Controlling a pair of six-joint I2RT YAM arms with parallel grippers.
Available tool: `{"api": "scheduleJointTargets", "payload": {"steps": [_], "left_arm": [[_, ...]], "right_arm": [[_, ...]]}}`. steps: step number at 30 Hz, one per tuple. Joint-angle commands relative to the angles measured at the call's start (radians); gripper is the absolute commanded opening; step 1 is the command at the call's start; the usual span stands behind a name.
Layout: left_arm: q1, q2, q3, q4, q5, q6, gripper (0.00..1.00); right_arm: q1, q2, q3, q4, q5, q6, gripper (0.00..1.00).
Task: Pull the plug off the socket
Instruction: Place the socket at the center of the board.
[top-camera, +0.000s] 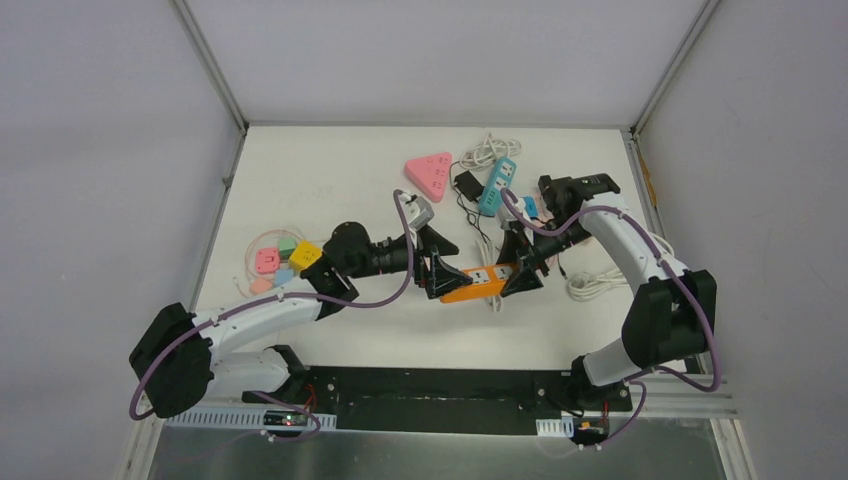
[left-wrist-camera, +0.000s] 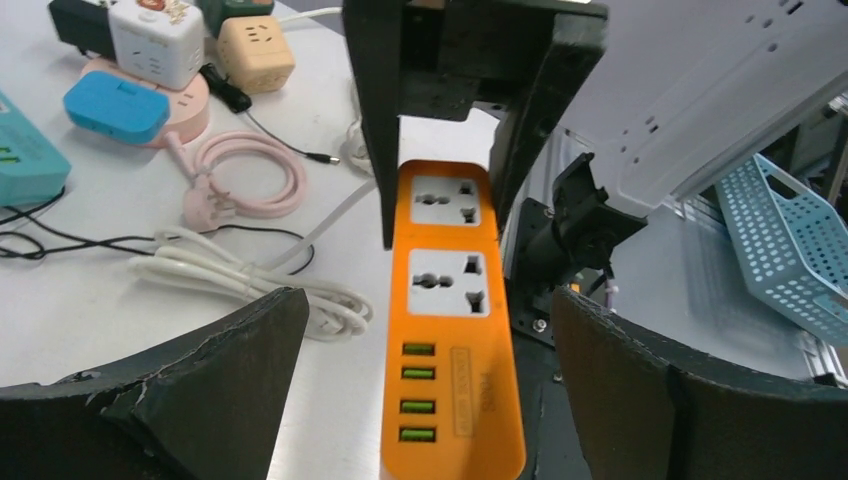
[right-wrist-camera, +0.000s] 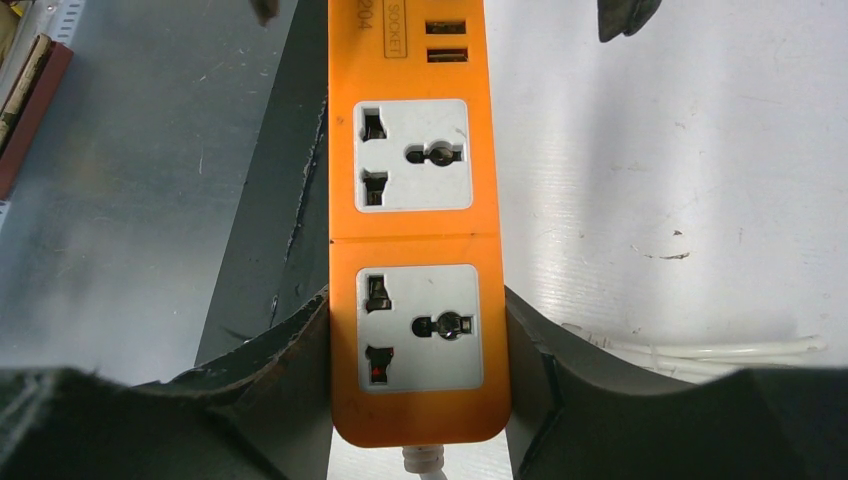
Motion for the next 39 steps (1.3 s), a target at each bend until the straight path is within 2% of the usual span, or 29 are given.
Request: {"api": "scheduleJointTargets", "payload": {"steps": [1, 5, 10, 16, 28, 39], "left_arm": [[-0.011, 0.035, 0.098, -0.084, 0.102, -0.037, 0.95], [-0.011, 0.060, 0.127, -0.183, 0.131, 0.015, 0.95], [-0.012, 0.056, 0.160, -0.364, 0.039, 0.138, 0.93], [-0.035, 0.060, 0.180, -0.399, 0.081, 0.189, 0.91], [-0.049, 0.083, 0.214, -0.435, 0.057, 0.213, 0.63], [-0.049, 0.076, 0.213, -0.424, 0.041, 0.199, 0.68]], "right_arm": [[-0.002, 0.005, 0.046, -0.071, -0.079, -0.070, 0.00], [-0.003, 0.005, 0.049, -0.075, -0.082, -0.073, 0.00], [-0.003, 0.017, 0.056, -0.088, -0.088, -0.074, 0.00], [-0.003, 0.038, 0.066, -0.092, -0.087, -0.063, 0.00], [-0.002, 0.064, 0.069, -0.094, -0.083, -0.055, 0.00], [0.001, 0.073, 0.066, -0.094, -0.073, -0.059, 0.00]]}}
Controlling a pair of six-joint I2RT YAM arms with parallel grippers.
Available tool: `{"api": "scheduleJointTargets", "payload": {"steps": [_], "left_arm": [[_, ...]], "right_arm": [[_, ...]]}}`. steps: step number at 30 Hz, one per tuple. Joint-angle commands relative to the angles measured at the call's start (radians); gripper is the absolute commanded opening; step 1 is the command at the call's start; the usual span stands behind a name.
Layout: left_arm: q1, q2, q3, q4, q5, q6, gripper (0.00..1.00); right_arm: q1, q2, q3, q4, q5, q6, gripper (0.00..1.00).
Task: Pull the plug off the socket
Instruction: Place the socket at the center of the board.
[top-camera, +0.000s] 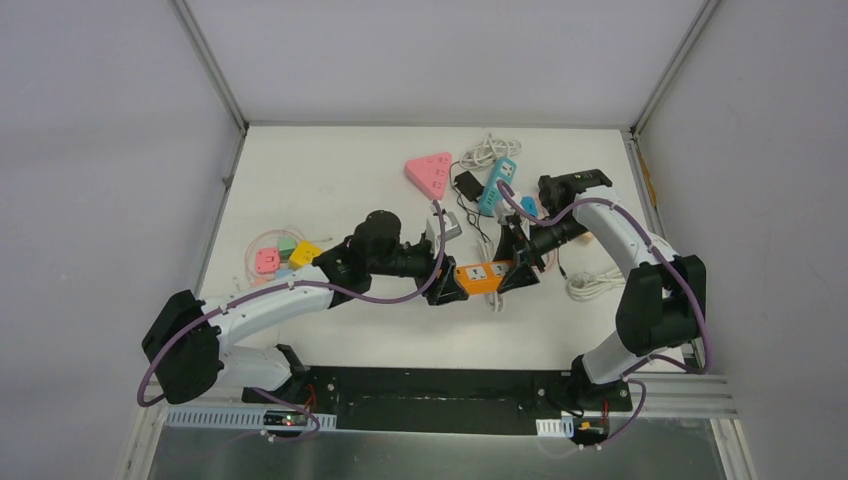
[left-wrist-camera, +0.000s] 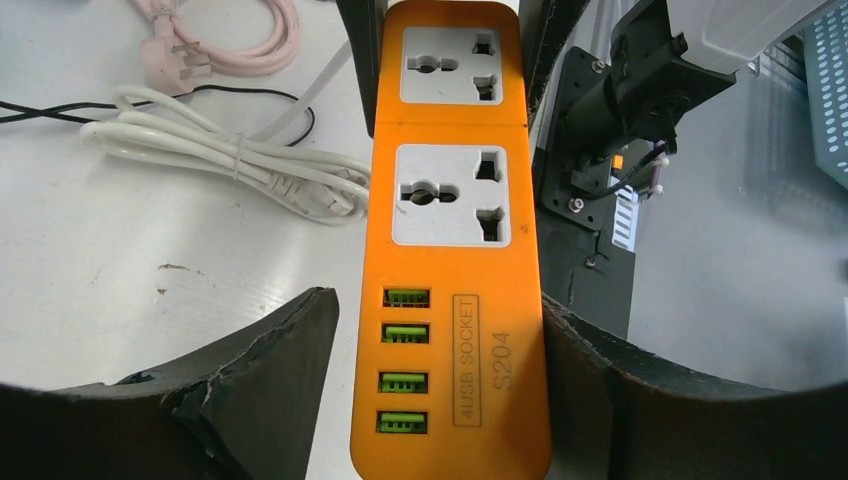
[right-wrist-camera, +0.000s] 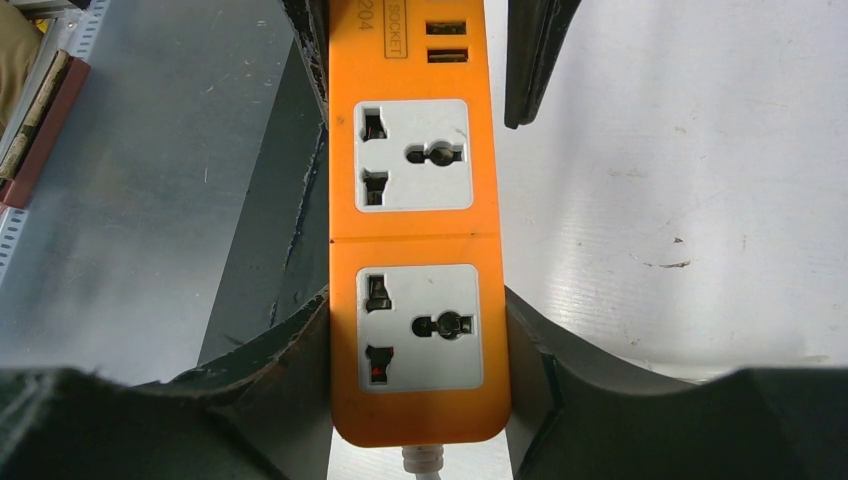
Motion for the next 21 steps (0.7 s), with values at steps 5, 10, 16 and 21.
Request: {"api": "scheduleJointTargets", "payload": {"steps": [5, 10, 16, 21], "left_arm": [[-0.009, -0.015, 0.042, 0.034, 0.024, 0.007, 0.42], [-0.009, -0.016, 0.049, 0.042, 0.056, -0.005, 0.00], [-0.004, -0.081, 0.017, 0.048, 0.043, -0.019, 0.00], [0.020, -0.170, -0.019, 0.043, 0.043, -0.056, 0.00]], "right_arm": [[0.002, -0.002, 0.036, -0.078, -0.050, -0.033, 0.00], [0.001, -0.002, 0.036, -0.079, -0.051, -0.033, 0.01], [0.000, -0.026, 0.035, -0.080, -0.041, -0.026, 0.90], [-0.021, -0.085, 0.061, -0.084, -0.001, 0.003, 1.00]]}}
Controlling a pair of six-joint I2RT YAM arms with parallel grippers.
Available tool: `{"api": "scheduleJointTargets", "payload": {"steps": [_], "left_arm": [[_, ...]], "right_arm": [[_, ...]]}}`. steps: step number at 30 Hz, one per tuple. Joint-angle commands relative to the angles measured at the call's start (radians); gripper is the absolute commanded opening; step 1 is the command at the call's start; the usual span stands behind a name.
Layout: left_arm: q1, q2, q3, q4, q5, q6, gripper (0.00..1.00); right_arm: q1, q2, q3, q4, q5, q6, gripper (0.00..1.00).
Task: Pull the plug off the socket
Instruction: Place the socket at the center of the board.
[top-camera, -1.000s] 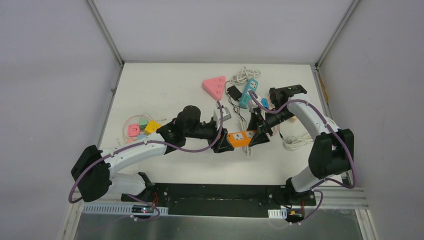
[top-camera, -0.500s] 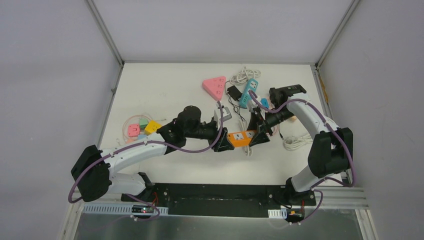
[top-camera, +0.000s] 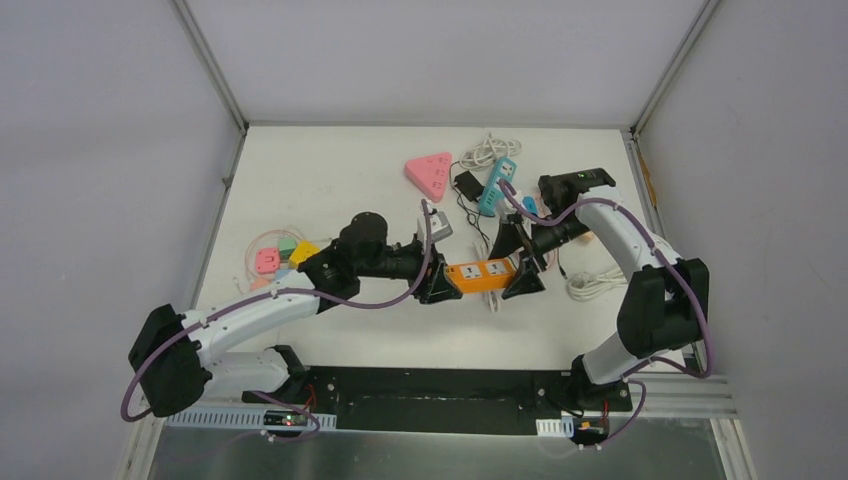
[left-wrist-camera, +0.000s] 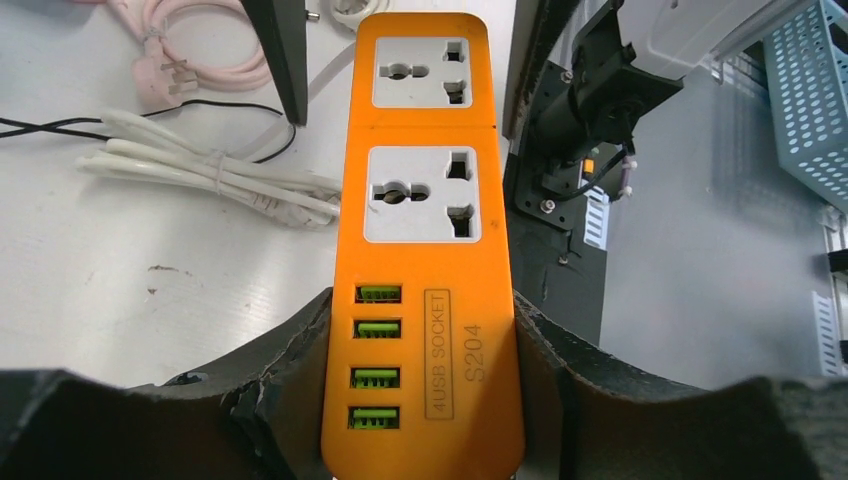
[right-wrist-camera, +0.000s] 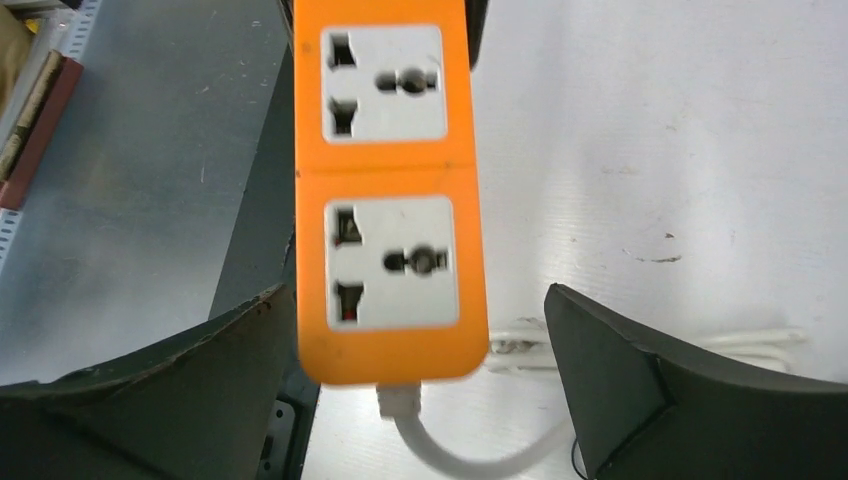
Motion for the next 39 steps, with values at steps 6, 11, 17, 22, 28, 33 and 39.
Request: {"api": "scheduleJointTargets", "payload": {"steps": [6, 11, 17, 22, 28, 33, 39], "left_arm": [[0.077, -0.225, 0.016, -0.065, -0.020, -0.057, 0.00], [0.166, -0.299, 0.070, -0.163, -0.083, -0.078, 0.00], [0.256, -0.298, 0.123, -0.124, -0.116, -0.146, 0.00], [0.279, -0.257, 0.200, -0.050, -0.118, -0.193, 0.00], [0.330, -0.221, 0.273, -0.023, -0.123, -0.241, 0.00], [0.413, -0.190, 0.361, -0.059, -0.172, -0.259, 0.00], [0.590, -0.084, 0.456, -0.082, -0.162, -0.321, 0.00]], "right_arm": [[-0.167, -0.240, 0.043, 0.009, 0.055, 0.104, 1.00], [-0.323, -0.305, -0.025, 0.145, 0.005, 0.232, 1.00], [-0.385, -0.260, -0.081, 0.173, -0.065, 0.254, 1.00], [-0.387, -0.232, -0.080, 0.178, -0.064, 0.269, 1.00], [-0.387, -0.284, -0.117, 0.296, -0.046, 0.378, 1.00], [-0.387, -0.296, -0.127, 0.342, -0.042, 0.430, 1.00], [-0.389, -0.289, -0.115, 0.342, -0.031, 0.447, 1.00]]}}
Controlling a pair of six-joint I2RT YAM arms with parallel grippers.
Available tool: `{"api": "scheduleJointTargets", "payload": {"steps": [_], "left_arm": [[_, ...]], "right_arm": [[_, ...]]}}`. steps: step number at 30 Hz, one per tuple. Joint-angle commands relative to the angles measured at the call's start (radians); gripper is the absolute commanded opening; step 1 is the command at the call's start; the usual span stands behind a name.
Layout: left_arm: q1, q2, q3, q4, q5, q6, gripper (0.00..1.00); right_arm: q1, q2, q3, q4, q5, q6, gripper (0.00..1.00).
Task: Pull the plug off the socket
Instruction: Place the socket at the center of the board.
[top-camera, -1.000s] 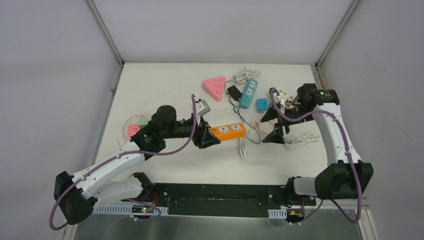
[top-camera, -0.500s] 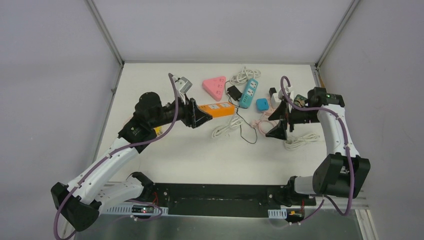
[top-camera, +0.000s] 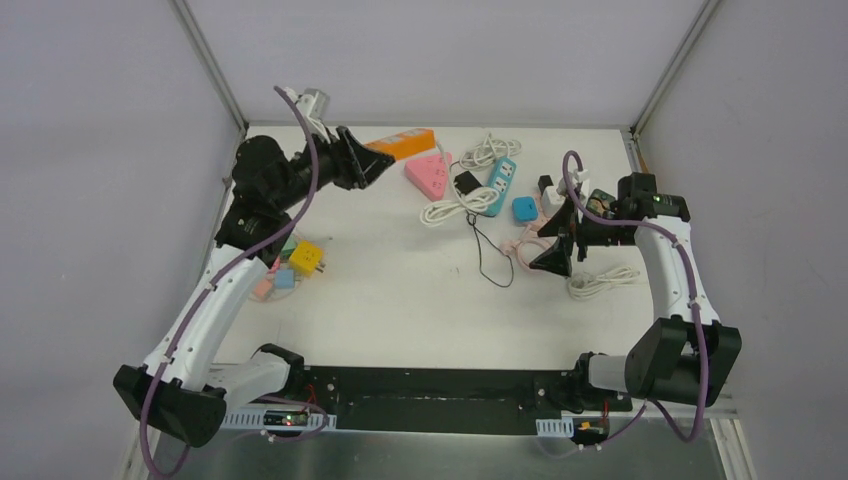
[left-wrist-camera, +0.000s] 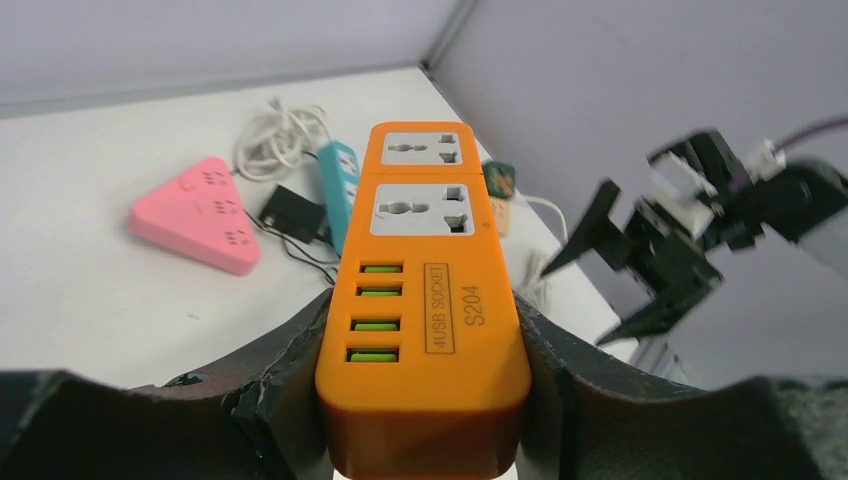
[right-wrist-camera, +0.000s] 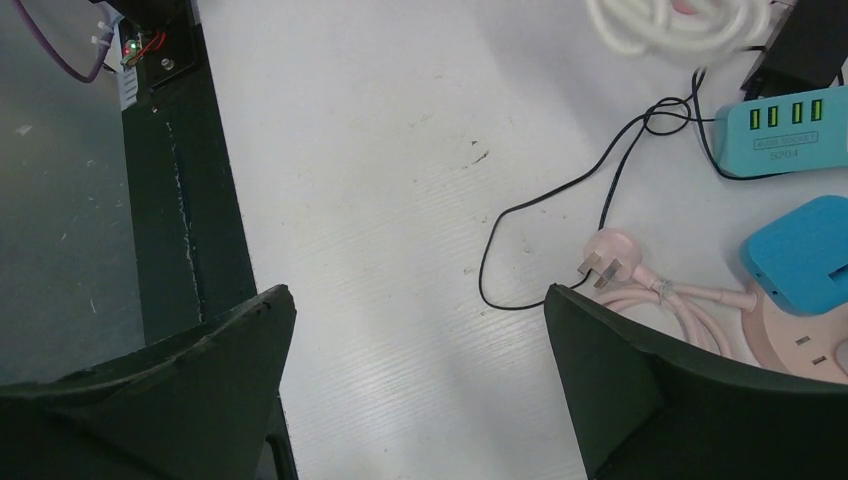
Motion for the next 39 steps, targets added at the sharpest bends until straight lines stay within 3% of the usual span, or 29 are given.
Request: {"api": "scheduleJointTargets", "payload": {"steps": [1, 6, 13, 19, 30, 39], "left_arm": [[0.133, 0.073, 0.101, 0.122, -0.013, -0.096, 0.00], [0.294, 0.146, 0.080, 0.193, -0.018, -0.187, 0.00], [0.388, 0.139, 0.045, 0.059, -0.314, -0.056, 0.00], [0.482, 0.189, -0.041, 0.033, -0.485, -0.113, 0.00], [0.530, 0.357, -0.158, -0.041, -0.689, -0.318, 0.03], [0.533, 0.510, -0.158, -0.129, -0.664, -0.422, 0.09]], "right_arm": [[-0.007, -0.022, 0.013, 0.031, -0.017, 0.032, 1.00], [-0.017, -0.039, 0.012, 0.044, -0.016, 0.052, 1.00], [-0.027, -0.040, 0.004, 0.070, -0.012, 0.077, 1.00], [-0.029, -0.032, 0.004, 0.072, -0.009, 0.080, 1.00], [-0.041, -0.024, 0.004, 0.071, -0.006, 0.080, 1.00], [-0.050, -0.025, 0.001, 0.070, -0.008, 0.080, 1.00]]}}
